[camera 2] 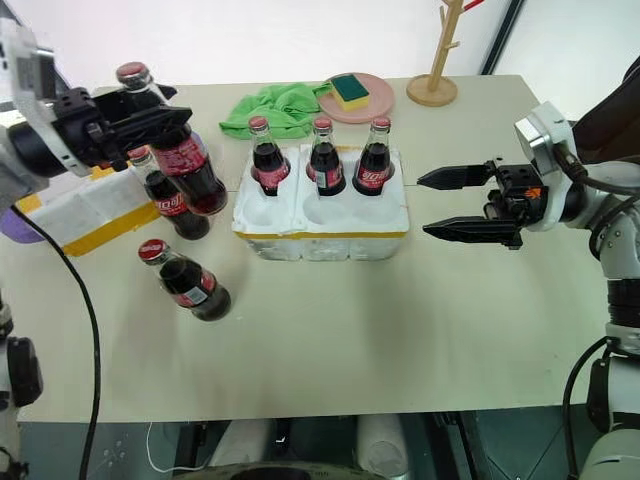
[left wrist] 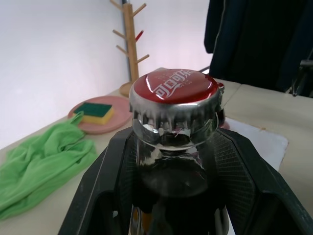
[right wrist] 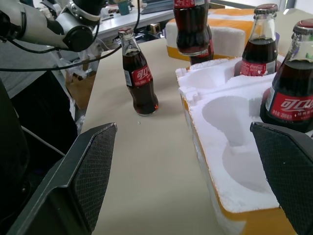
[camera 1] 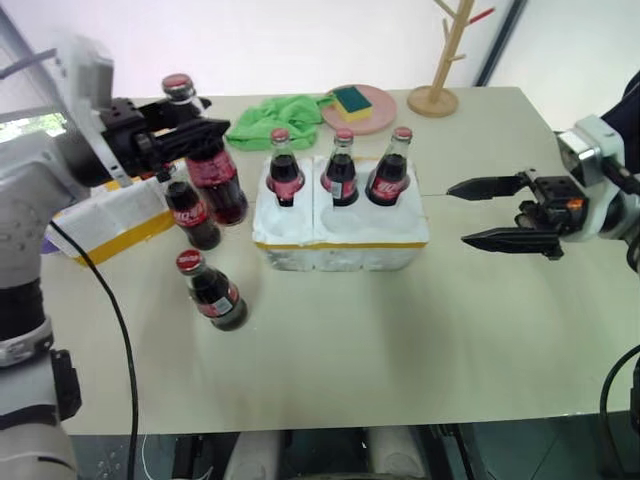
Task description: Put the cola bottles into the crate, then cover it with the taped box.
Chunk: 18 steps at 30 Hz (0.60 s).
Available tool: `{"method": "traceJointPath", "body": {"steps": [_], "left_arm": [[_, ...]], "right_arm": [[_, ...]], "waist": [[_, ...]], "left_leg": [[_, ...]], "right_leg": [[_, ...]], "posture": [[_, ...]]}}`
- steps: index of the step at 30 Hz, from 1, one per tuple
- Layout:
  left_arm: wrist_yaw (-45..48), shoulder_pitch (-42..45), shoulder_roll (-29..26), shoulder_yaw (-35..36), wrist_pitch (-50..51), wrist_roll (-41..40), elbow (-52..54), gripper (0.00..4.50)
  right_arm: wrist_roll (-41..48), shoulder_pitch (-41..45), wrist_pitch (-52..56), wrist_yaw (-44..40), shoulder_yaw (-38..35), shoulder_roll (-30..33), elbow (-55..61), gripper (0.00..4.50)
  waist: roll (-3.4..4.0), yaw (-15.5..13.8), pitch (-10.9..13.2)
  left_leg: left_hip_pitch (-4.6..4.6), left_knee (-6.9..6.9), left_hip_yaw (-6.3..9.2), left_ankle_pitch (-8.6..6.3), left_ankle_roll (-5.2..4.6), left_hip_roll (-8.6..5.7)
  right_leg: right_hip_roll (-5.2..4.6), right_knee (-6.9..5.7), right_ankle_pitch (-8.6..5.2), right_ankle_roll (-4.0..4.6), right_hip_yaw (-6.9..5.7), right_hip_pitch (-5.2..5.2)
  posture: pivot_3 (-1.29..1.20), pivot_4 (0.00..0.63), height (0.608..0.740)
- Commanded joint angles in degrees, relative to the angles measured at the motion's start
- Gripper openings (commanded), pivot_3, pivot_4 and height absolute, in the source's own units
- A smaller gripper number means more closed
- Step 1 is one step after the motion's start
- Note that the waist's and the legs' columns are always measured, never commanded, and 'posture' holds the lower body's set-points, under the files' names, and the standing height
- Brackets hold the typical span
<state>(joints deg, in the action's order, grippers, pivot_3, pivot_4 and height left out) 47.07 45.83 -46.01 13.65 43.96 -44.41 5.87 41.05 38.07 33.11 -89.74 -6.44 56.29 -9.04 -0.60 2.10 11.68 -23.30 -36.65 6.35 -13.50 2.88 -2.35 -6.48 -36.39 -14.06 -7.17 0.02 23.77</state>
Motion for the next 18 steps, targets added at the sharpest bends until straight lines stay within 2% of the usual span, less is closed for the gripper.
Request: {"method": "traceJointPath", "body": {"steps": [1, 12, 18], "left_arm": [[0.0, 3.7, 1.1, -0.3, -3.2, 1.2, -0.4, 2.02], [3.9, 8.8, 7.7, -6.7, -8.6, 7.7, -8.3, 2.02], [7.3, 12.3, 7.9, -7.6, -10.0, 9.8, -12.4, 2.02]], "right_arm": [[0.3, 0.0, 0.2, 0.2, -2.4, 1.0, 2.2, 4.50], [1.1, -2.4, 1.5, 1.6, -4.4, 0.8, 4.7, 4.50], [1.5, -3.4, 2.1, 2.6, -5.2, 0.4, 5.7, 4.50]], "waist": [[0.00, 0.0, 0.0], [0.00, -0.1, 0.0], [0.00, 0.1, 0.0]], "left_leg": [[-0.04, -0.11, 0.01, 0.00, 0.00, 0.00], [-0.07, -0.49, -0.01, 0.01, 0.00, -0.02], [-0.08, -0.48, -0.01, 0.01, 0.00, -0.02]], "right_leg": [[0.01, 0.00, 0.02, -0.02, 0.00, 0.00], [0.01, -0.02, 0.20, -0.13, 0.03, -0.12], [0.01, -0.02, 0.21, -0.13, 0.03, -0.10]], "posture": [[0.00, 0.150, 0.740], [0.00, 0.150, 0.740], [0.00, 0.150, 0.740]]}}
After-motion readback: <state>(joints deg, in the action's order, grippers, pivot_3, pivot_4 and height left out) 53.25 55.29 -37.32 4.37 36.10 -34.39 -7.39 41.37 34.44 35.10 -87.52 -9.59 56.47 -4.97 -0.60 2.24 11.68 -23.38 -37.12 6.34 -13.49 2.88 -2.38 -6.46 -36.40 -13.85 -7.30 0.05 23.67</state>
